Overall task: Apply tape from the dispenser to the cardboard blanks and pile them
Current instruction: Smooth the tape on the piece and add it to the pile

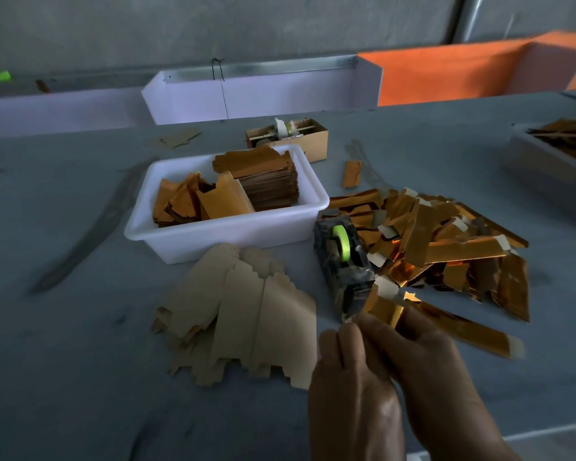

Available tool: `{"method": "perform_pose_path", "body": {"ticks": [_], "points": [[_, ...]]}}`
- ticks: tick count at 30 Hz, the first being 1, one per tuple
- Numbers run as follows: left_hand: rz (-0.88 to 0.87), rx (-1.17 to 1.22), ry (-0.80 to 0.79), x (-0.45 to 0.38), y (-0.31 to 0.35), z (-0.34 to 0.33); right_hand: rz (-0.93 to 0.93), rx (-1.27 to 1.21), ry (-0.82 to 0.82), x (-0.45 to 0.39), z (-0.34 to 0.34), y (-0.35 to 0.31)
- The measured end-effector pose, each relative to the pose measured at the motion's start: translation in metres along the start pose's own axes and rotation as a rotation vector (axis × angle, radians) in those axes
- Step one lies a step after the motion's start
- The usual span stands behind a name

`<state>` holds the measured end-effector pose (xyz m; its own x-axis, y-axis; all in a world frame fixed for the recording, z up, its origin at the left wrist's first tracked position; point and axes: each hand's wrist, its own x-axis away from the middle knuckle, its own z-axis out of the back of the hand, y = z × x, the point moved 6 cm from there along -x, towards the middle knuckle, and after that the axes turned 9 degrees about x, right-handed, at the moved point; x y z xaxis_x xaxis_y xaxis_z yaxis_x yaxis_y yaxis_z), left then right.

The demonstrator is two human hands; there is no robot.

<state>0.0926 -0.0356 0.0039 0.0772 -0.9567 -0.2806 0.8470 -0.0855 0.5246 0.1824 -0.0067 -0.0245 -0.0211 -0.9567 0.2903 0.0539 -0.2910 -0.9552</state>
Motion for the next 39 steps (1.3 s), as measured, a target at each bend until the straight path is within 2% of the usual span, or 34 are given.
{"method": "perform_pose_path", "body": {"ticks": [3,5,9,12,15,17,19,23,25,28,31,36,39], "points": [[0.019,0.208,-0.042,0.005,-0.003,0.000,0.001,-0.125,-0.025,-0.003,0.004,-0.004],[0.179,0.421,-0.017,0.001,-0.018,0.007,-0.008,-0.190,-0.081,-0.003,0.002,-0.005],[0.474,0.833,-0.107,-0.001,-0.042,-0.003,-0.037,-0.297,-0.153,-0.001,-0.004,0.001],[0.601,1.004,-0.201,0.001,-0.046,-0.008,0.022,-0.196,-0.149,-0.004,-0.003,-0.002],[0.633,1.139,-0.290,0.000,-0.044,-0.010,-0.111,-0.335,-0.185,-0.005,-0.004,0.007],[0.605,1.121,-0.313,-0.002,-0.045,-0.010,-0.121,-0.296,-0.199,-0.002,-0.009,0.001],[0.596,1.061,-0.229,-0.006,-0.052,-0.006,-0.031,-0.196,-0.158,-0.003,-0.004,-0.007],[0.615,1.090,0.041,-0.016,-0.071,0.007,0.234,0.276,0.158,-0.018,0.019,-0.032],[0.646,1.143,0.108,-0.021,-0.078,0.011,0.295,0.427,0.193,-0.033,0.025,-0.037],[0.717,1.307,0.111,-0.026,-0.080,0.009,0.273,0.553,0.099,-0.053,0.018,-0.035],[0.743,1.394,0.084,-0.029,-0.076,0.002,0.216,0.570,0.024,-0.064,0.008,-0.027],[0.739,1.325,0.023,-0.029,-0.072,-0.014,0.187,0.541,0.022,-0.067,0.005,-0.024],[0.663,1.281,-0.046,-0.032,-0.065,-0.019,0.141,0.503,0.021,-0.068,0.004,-0.025]]}}
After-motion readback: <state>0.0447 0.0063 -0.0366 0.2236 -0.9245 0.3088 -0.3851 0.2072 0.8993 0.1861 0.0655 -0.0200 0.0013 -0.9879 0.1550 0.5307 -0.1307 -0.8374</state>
